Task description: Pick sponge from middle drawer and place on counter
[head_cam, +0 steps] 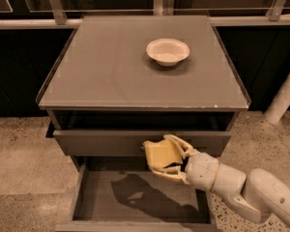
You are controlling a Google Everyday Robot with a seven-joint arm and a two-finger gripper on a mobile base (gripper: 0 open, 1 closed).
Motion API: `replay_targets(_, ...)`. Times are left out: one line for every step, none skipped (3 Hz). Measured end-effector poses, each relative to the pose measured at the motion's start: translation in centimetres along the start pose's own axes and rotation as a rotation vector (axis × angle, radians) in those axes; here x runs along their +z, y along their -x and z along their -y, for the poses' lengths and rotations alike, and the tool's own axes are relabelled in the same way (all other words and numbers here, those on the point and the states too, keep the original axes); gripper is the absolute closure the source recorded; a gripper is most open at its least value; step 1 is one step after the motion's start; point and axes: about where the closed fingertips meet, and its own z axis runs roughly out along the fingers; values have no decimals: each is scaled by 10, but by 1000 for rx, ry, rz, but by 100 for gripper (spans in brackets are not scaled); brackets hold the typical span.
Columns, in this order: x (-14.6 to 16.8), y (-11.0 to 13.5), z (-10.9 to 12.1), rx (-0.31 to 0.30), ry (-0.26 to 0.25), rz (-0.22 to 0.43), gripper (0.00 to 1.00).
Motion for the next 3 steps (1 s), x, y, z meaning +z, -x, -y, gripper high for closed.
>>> replay_targets(14,54,17,-104,19,23,100)
replay_targets(31,99,26,-197,45,32,100)
replay_targets(45,131,35,-249,62,30,100)
